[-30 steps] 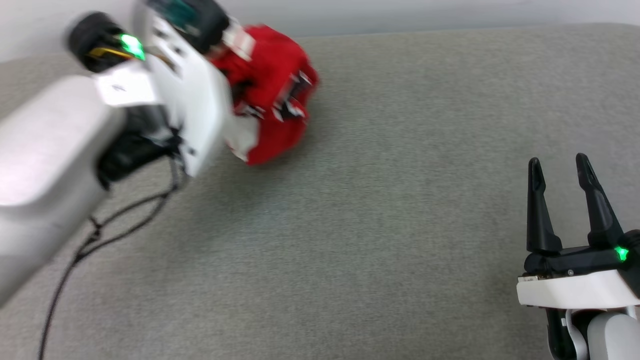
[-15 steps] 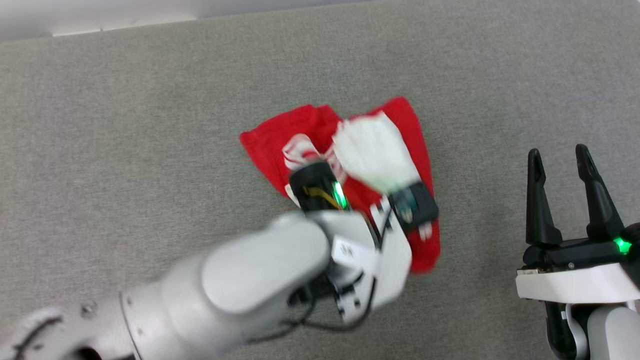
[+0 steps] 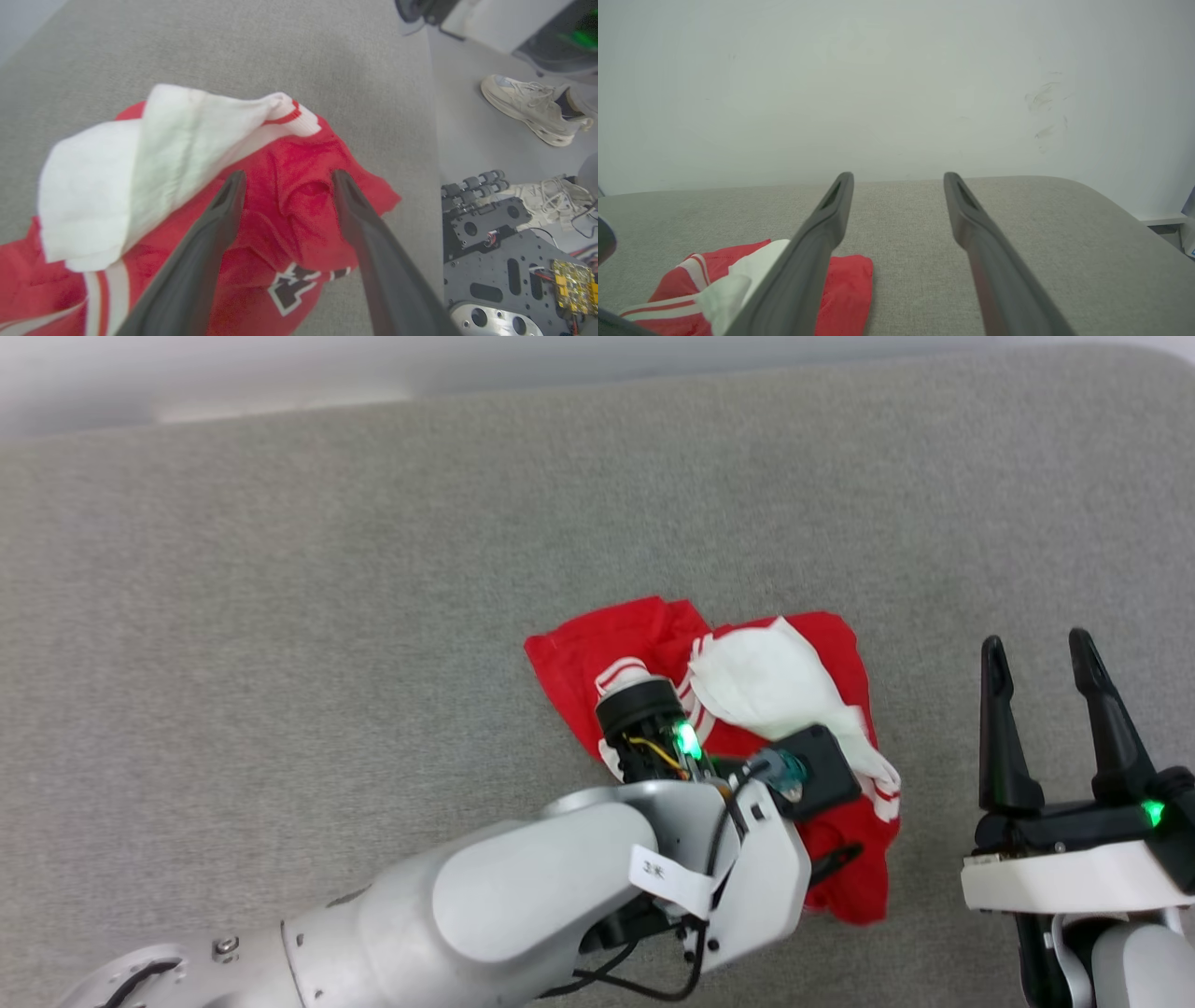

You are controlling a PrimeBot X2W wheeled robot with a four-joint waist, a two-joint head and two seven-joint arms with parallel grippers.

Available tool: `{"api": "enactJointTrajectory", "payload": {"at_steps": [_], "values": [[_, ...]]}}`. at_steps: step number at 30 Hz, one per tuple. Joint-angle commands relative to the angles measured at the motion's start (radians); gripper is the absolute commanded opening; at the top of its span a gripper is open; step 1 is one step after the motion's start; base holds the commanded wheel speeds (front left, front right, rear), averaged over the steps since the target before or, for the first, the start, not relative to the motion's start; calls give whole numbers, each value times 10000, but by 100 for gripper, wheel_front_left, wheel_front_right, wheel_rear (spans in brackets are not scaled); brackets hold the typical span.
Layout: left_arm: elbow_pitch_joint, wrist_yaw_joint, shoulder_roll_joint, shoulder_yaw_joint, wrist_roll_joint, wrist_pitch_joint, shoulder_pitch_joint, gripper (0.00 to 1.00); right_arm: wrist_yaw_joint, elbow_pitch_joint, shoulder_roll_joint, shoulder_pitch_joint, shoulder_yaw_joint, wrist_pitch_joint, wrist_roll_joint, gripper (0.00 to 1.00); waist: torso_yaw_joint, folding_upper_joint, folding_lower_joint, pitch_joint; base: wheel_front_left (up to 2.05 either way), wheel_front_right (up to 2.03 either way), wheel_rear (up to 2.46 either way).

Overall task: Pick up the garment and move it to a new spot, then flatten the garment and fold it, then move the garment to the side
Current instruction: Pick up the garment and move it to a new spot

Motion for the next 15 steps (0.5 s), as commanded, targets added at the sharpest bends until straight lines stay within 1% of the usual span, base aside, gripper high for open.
{"api": "enactJointTrajectory", "payload": {"at_steps": [1,5,7,9,12,13,15], "values": [[251,-1,-77,18,-91,-648,-142,100,-3,49,15,186,-34,-22,-81,100,221,0,0,-439,0,0,0],[1067,24,-132,303,-2,-2461,-301,100,-3,102,15,514,-104,-21,-145,100,458,0,0,-1034,0,0,0],[1393,216,-130,571,68,-3195,-132,100,-3,133,15,679,-139,-21,-168,100,573,0,0,-1299,0,0,0],[1609,520,-25,812,208,-3854,83,100,-3,142,15,832,-135,-21,-190,100,678,0,0,-1517,0,0,0],[1844,1203,233,1269,412,-4941,418,100,-3,132,15,993,-151,-21,-194,100,827,0,0,-1778,0,0,0],[2001,2218,648,1933,477,-6080,1133,100,-3,129,15,1176,-191,-21,-196,100,986,0,0,-2045,0,0,0],[1912,2782,905,2402,654,-6350,1496,100,-3,140,15,1251,-225,-22,-184,100,1062,0,0,-2166,0,0,0]]}}
